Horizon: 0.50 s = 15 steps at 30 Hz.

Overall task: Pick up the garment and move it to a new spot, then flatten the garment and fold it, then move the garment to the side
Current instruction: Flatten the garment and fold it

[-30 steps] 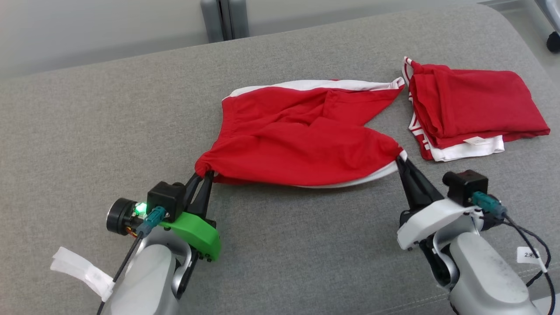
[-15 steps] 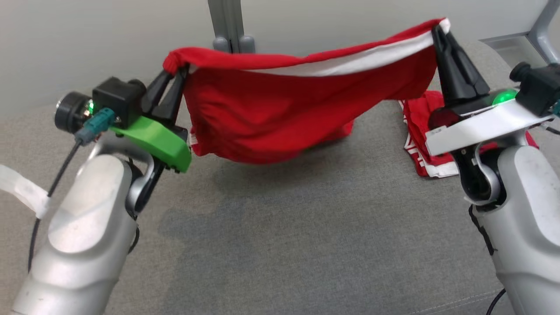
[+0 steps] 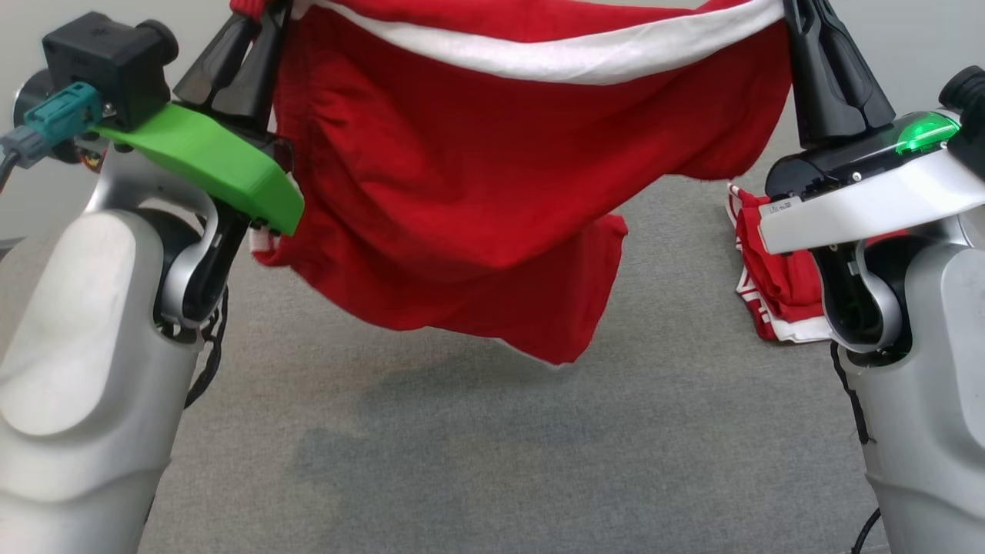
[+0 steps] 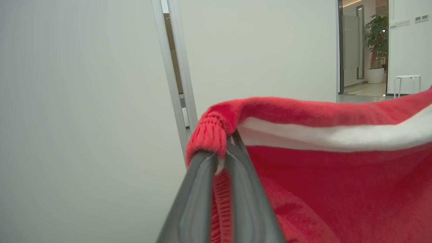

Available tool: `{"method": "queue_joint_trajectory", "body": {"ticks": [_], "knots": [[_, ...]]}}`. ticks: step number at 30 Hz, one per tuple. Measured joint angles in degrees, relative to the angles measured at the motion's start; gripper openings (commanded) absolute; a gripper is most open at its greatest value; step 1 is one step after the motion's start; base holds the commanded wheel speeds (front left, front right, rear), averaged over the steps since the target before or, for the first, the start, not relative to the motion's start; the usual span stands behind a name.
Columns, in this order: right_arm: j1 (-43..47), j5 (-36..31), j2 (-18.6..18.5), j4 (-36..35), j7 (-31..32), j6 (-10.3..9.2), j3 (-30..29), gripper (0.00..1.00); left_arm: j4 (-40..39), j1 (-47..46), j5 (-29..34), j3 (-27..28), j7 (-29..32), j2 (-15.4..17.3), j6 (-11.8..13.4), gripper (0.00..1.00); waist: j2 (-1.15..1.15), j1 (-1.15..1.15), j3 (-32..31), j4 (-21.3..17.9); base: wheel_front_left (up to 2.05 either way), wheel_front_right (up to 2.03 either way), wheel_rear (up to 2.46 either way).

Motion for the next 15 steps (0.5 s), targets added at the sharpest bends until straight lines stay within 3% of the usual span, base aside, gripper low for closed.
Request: {"method": "queue_joint_trajectory", "body": {"ticks": [7, 15], "knots": [[-1.5, -1.0, -0.2, -0.1, 3.0, 0.0, -0.9, 0.0, -1.5, 0.5, -3.0, 1.0, 5.2, 0.9, 0.9, 0.0, 0.0, 0.0, 2.8, 0.9, 0.0, 0.0, 0.0], [-18.4, 1.3, -2.4, 11.4, 1.8, 0.0, 3.6, 0.0, 6.6, -12.5, -4.5, 2.1, 7.9, 1.7, -0.5, 0.0, 0.0, 0.0, 11.0, 0.8, 0.0, 0.0, 0.0]]}}
